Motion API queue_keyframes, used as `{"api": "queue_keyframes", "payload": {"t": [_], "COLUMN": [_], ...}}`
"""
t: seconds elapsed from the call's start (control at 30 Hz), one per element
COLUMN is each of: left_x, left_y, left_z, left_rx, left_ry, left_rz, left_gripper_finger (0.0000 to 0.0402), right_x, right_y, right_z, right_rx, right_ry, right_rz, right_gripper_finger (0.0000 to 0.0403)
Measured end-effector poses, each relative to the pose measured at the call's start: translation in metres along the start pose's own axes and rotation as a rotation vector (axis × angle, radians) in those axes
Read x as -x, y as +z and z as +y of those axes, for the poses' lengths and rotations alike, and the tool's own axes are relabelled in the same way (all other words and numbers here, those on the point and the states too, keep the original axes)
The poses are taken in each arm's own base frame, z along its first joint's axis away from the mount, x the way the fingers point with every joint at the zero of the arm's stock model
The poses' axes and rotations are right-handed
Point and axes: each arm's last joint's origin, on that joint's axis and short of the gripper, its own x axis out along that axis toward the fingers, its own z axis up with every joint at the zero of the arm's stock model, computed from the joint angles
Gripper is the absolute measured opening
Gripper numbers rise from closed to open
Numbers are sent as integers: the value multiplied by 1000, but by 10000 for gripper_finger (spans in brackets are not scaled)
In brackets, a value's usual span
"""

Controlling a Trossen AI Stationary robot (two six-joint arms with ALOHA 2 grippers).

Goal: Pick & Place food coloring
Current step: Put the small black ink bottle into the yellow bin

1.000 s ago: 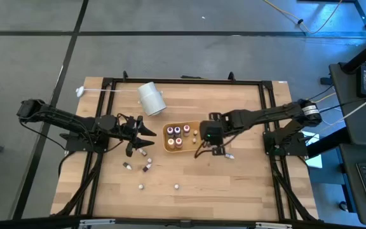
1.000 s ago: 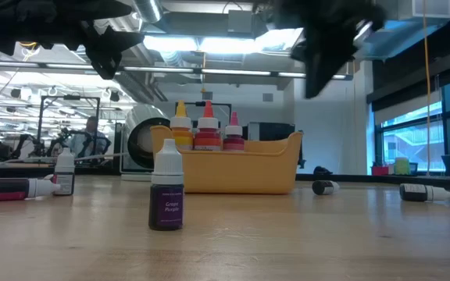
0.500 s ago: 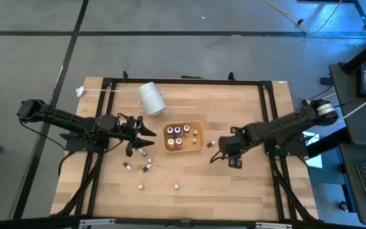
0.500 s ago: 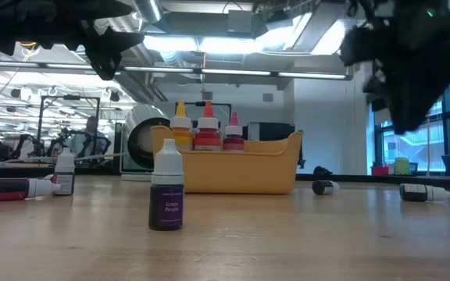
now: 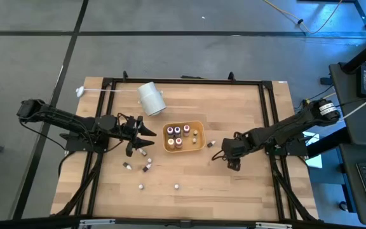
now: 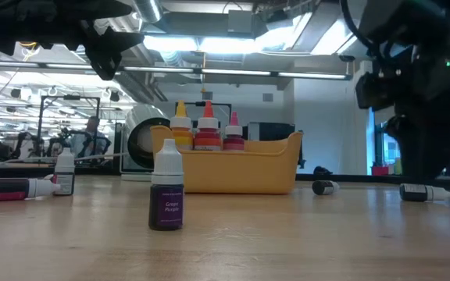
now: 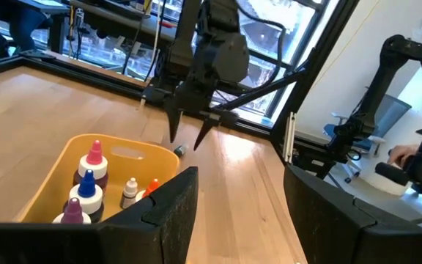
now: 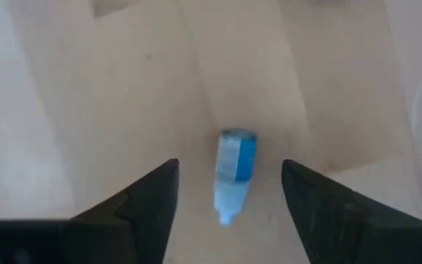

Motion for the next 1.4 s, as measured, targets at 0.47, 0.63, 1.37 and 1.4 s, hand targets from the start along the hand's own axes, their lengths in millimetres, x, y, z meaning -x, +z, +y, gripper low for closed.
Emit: {"api": "queue_keyframes", "payload": {"t": [0.47,0.63,1.37,1.4], "left_x": [0,0,0,0], "left_y": [0,0,0,0], "left_z": [0,0,0,0], "left_rx": [-7,-23,-24,-24], "left_ry": [3,3,2,1], "left_rz": [-1,-1,-1,-1], "left_gripper_finger": [196,196,196,196], "right_x": [-16,-16,83,85], "right_y": [-13,-12,91,97], "right_z": [-11,-10,29,29], "right_rx": [68,110,389,410], "right_ry": [-75,-63,-171,-164], "right_rz": [-30,-43,-479,-505], "right_gripper_finger": [164,77,67,68]}}
